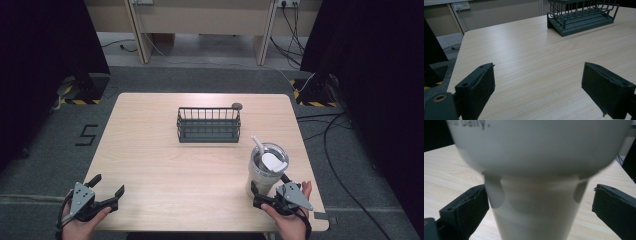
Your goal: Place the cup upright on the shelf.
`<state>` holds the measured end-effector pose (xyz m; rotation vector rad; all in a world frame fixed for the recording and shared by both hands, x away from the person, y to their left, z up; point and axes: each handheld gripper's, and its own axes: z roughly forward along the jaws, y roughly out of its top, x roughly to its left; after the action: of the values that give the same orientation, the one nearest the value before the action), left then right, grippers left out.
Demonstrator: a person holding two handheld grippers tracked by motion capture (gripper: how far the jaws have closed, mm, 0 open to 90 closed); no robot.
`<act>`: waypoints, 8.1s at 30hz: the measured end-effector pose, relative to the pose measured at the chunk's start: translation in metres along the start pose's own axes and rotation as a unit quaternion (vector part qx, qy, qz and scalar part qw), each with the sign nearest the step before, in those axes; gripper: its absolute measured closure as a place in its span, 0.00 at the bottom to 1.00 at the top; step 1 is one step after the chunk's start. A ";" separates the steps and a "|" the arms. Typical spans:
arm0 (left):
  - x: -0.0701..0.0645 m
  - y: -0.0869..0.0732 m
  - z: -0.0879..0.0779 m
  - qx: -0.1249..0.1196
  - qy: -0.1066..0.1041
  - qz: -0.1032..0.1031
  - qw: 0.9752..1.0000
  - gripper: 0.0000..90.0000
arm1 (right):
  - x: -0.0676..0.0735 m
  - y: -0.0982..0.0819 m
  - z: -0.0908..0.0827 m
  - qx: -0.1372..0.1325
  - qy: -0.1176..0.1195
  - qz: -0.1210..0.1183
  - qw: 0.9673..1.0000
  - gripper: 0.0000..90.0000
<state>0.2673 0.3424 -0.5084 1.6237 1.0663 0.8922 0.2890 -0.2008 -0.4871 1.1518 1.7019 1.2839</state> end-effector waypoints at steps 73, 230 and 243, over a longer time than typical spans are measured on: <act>0.001 -0.001 0.001 0.001 -0.002 -0.003 1.000 0.12 | 0.012 0.082 0.063 -0.052 0.028 -0.008 0.998 0.11; 0.004 0.000 0.000 -0.005 -0.006 -0.011 1.000 0.12 | 0.059 0.170 0.260 -0.041 0.028 0.029 0.998 0.11; 0.005 0.000 0.000 -0.006 -0.005 -0.013 1.000 0.12 | 0.064 0.162 0.268 -0.031 0.026 0.026 0.999 0.11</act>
<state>0.2689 0.3466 -0.5083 1.5999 1.0709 0.8716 0.5468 -0.0315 -0.4020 1.1425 1.6672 1.3999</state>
